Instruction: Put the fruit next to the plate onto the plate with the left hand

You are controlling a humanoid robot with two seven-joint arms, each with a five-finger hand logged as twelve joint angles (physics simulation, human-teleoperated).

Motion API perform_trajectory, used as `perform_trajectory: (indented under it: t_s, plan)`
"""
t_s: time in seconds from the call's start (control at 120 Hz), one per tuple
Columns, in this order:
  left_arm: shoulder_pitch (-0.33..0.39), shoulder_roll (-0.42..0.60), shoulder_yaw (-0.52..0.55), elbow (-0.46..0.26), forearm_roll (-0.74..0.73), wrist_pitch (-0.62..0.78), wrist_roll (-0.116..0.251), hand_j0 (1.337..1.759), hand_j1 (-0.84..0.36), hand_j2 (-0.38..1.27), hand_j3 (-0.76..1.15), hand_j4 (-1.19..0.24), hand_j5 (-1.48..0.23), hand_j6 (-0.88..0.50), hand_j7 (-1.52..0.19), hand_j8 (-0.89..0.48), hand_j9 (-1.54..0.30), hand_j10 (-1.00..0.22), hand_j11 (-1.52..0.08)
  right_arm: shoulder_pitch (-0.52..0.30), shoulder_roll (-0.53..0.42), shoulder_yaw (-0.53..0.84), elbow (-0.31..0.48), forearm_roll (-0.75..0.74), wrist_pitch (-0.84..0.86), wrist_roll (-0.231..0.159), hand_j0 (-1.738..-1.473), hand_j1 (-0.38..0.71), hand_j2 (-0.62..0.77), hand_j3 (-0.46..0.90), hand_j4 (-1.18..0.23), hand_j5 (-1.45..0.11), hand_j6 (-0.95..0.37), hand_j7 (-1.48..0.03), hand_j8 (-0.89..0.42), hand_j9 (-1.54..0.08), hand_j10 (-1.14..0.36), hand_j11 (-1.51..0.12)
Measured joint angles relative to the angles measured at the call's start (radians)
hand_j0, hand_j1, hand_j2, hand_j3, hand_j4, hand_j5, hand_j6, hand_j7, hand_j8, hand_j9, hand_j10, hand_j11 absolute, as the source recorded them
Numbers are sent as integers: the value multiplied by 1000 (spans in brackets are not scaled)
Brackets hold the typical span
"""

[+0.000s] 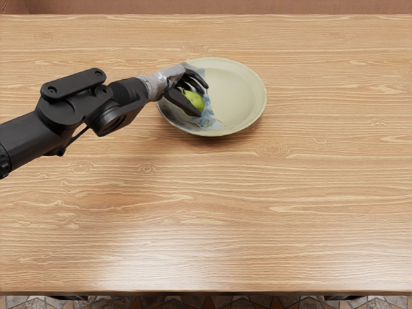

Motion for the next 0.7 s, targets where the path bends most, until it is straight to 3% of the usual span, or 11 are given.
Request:
perform_trajectory:
  t_s: [0.117, 0.242, 0.358, 0.492, 0.617, 0.7]
  plan:
    - [-12, 4, -18, 0, -10, -2, 0, 1657, 39, 116, 0, -302, -399, -274, -401, -240, -395, -282, -398, 0, 0, 0, 0, 0, 0, 0, -1658, -329, -4, 0, -16, -22, -16, -22, -16, -22, -16, -22]
    - [-35, 67, -55, -12, -16, -12, 1, 1658, 176, 64, 0, -169, -222, -154, -223, -135, -220, -158, -221, 0, 0, 0, 0, 0, 0, 0, -1658, -329, -4, 0, -17, -22, -17, -22, -17, -22, -17, -22]
    - [1, 301, -141, -147, -35, -103, 1, 1658, 247, 37, 0, -100, -131, -92, -131, -81, -130, -94, -130, 0, 0, 0, 0, 0, 0, 0, -1658, -329, -4, 0, -17, -22, -16, -22, -16, -22, -17, -22]
    - [117, 530, -242, -340, -172, -288, 0, 1658, 291, 21, 0, -57, -74, -53, -75, -47, -74, -54, -74, 0, 0, 0, 0, 0, 0, 0, -1658, -329, -4, 0, -17, -22, -16, -22, -16, -22, -17, -22]
    - [231, 709, -276, -428, -404, -456, 1, 1658, 313, 13, 0, -35, -46, -33, -46, -30, -46, -33, -46, 0, 0, 0, 0, 0, 0, 0, -1658, -329, -3, 0, -16, -22, -16, -22, -16, -22, -16, -22]
    - [272, 745, -284, -466, -497, -498, 3, 1658, 321, 10, 0, -26, -35, -24, -35, -22, -35, -25, -35, 0, 0, 0, 0, 0, 0, 0, -1658, -329, -3, 0, -16, -22, -16, -22, -16, -22, -16, -22]
